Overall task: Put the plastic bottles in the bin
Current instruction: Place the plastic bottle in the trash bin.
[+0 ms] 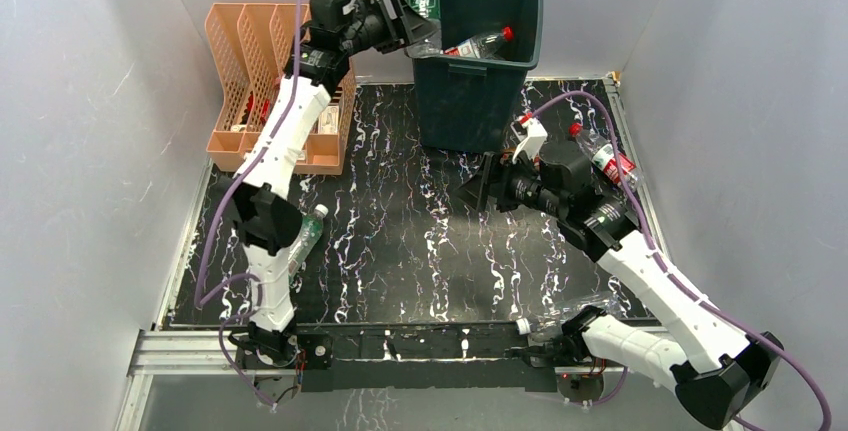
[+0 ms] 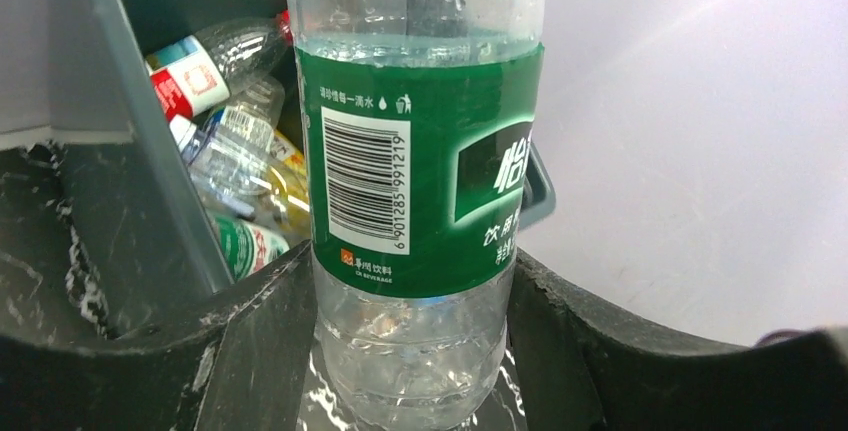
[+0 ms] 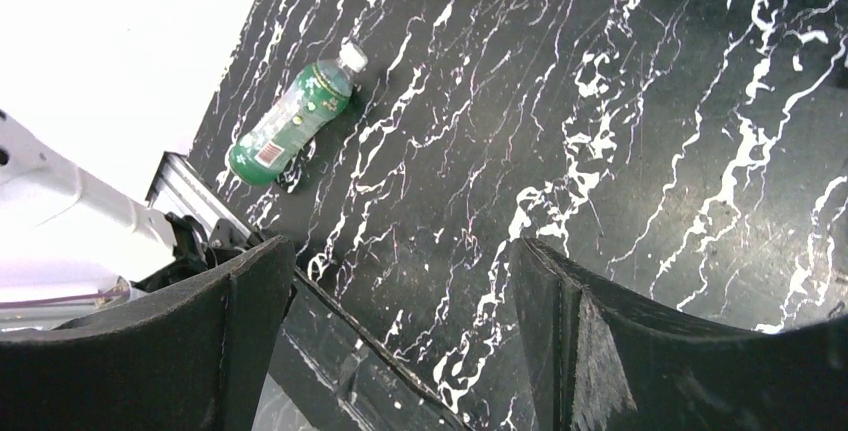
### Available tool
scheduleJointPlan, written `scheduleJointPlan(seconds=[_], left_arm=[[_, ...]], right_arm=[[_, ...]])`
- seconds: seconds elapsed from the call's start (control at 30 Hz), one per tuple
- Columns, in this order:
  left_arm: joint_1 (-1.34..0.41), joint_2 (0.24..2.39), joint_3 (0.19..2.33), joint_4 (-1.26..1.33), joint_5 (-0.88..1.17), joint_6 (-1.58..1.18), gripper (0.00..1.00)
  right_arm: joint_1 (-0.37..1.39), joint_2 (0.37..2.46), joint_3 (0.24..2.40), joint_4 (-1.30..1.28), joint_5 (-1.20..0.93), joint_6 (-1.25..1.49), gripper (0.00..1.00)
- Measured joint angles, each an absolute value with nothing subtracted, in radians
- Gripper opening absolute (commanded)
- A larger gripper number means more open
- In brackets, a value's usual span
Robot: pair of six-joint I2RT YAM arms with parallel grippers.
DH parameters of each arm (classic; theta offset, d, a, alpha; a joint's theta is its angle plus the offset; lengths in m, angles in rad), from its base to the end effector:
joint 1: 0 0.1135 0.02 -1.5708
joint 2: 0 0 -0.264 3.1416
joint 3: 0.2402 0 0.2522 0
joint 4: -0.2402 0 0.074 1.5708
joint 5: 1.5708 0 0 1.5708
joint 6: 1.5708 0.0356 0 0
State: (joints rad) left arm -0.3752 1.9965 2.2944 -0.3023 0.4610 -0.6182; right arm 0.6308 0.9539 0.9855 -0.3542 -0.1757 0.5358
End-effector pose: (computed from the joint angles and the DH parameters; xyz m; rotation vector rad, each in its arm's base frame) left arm 0.4143 -0.1802 0.4827 0.1826 1.6839 -1.1228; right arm 0.1689 0.1310 0.3620 -0.2218 1.9935 0.9411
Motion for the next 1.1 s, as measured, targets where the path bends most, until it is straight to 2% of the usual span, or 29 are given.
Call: scheduleJointPlan(seconds=[0.17,0.3,0.37,0.4,0.63,0.83,0.93,1.1], left_arm=[[-0.375,2.131,2.388,-0.192,0.496,-0.665,0.64],[-0.375,2.174,2.418,-0.118,0.519,-0.690,0.78],[-0.374,2.194,2.433,-0.099,0.530,-0.697,0.95],[-0.372,2.203,2.440,-0.095,0.535,-0.700,0.98],[-0.339,2.234,2.462,-0.067,0.585,-0.722,0.98],[-0.305,2.171,2.387,-0.104,0.605,-0.709,0.98],[-0.286,2.075,2.319,-0.163,0.609,-0.691,0.98],[-0.253,1.774,2.062,-0.236,0.610,-0.655,0.98]], right_arm=[[0.631,0.934,0.958,-0.361,-0.177,0.546,0.89],[0.631,0.932,0.951,-0.368,-0.179,0.548,0.89],[0.631,0.930,0.951,-0.367,-0.179,0.548,0.89],[0.631,0.930,0.951,-0.367,-0.179,0.548,0.89],[0.631,0.930,0.951,-0.368,-0.179,0.548,0.91],[0.631,0.932,0.951,-0.368,-0.179,0.547,0.92],[0.631,0.937,0.951,-0.368,-0.179,0.547,0.92],[0.631,0.964,0.951,-0.369,-0.179,0.546,0.93]])
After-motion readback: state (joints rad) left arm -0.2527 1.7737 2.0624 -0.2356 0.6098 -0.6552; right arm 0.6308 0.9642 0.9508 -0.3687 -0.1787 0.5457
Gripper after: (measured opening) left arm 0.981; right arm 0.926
